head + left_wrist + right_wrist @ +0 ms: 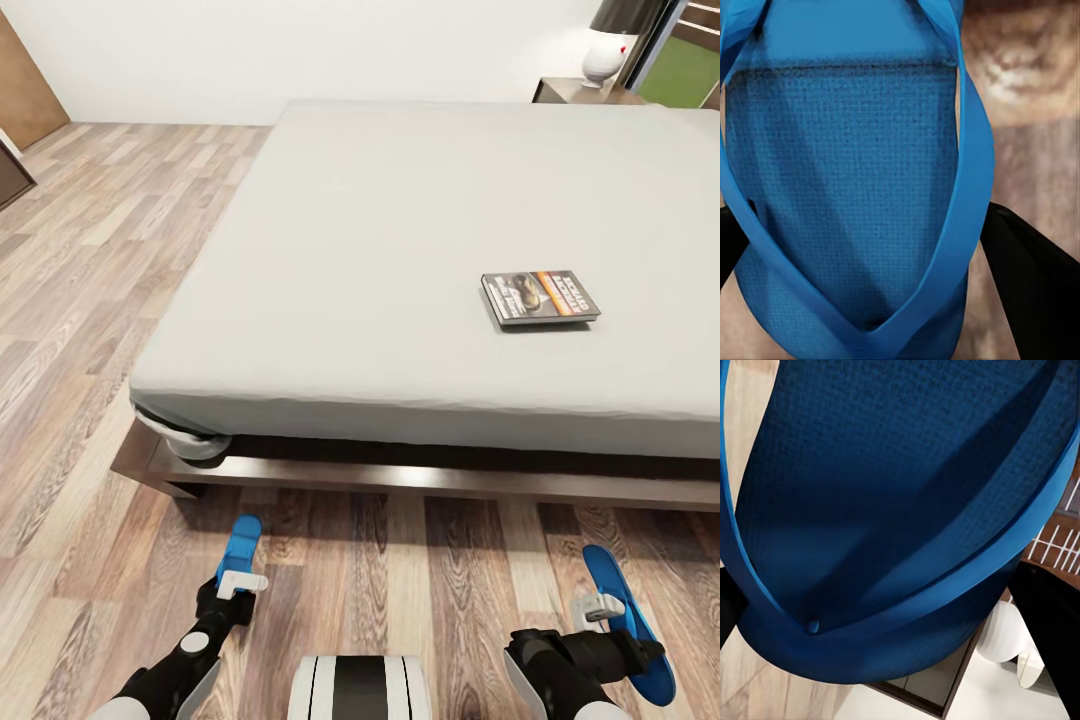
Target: In the bedroom, move the book from the bed onto either nightstand, and place the two sandals side by side next to the bed.
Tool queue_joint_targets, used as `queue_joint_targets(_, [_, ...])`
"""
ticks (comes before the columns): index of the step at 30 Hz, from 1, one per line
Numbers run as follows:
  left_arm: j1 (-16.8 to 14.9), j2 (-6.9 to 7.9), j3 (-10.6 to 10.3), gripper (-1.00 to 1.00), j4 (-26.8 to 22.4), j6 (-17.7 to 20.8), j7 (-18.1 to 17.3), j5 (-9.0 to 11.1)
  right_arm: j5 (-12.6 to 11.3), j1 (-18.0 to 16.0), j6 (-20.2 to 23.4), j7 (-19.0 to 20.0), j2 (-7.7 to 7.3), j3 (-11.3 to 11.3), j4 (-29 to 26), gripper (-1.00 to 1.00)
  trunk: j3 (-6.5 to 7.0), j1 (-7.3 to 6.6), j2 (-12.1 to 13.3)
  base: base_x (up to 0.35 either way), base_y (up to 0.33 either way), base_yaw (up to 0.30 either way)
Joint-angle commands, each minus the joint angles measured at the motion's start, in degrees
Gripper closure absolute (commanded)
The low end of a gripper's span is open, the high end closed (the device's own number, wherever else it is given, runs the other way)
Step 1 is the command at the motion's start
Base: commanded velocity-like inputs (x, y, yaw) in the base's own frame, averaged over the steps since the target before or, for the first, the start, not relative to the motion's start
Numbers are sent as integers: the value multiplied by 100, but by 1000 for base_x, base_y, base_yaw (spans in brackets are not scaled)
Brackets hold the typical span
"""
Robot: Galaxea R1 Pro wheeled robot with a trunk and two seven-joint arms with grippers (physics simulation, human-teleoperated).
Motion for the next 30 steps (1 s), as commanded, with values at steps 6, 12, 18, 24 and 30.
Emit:
queue_joint_targets(6, [-4, 4, -46, 100, -11, -19, 28, 60, -11, -1, 57, -21, -2, 28, -2, 100, -70, 7, -5, 0, 0, 0])
queue_joint_targets(12, [37, -62, -122, 100, -3, -83, -42, 127, -24, 65, 123, -82, -52, -35, 65, 100, -70, 7, -5, 0, 0, 0])
queue_joint_targets(18, [36, -259, -126, 100, -4, -268, -255, 235, -23, 265, 313, -248, -131, -301, 264, 100, -70, 7, -5, 0, 0, 0])
queue_joint_targets(24, [36, -369, -126, 100, -4, -311, -359, 235, -23, 401, 359, -413, -131, -435, 359, 100, -70, 7, -5, 0, 0, 0])
queue_joint_targets(30, [36, -369, -126, 100, -4, -311, -359, 235, -23, 401, 359, -486, -131, -435, 359, 100, -70, 7, -5, 0, 0, 0])
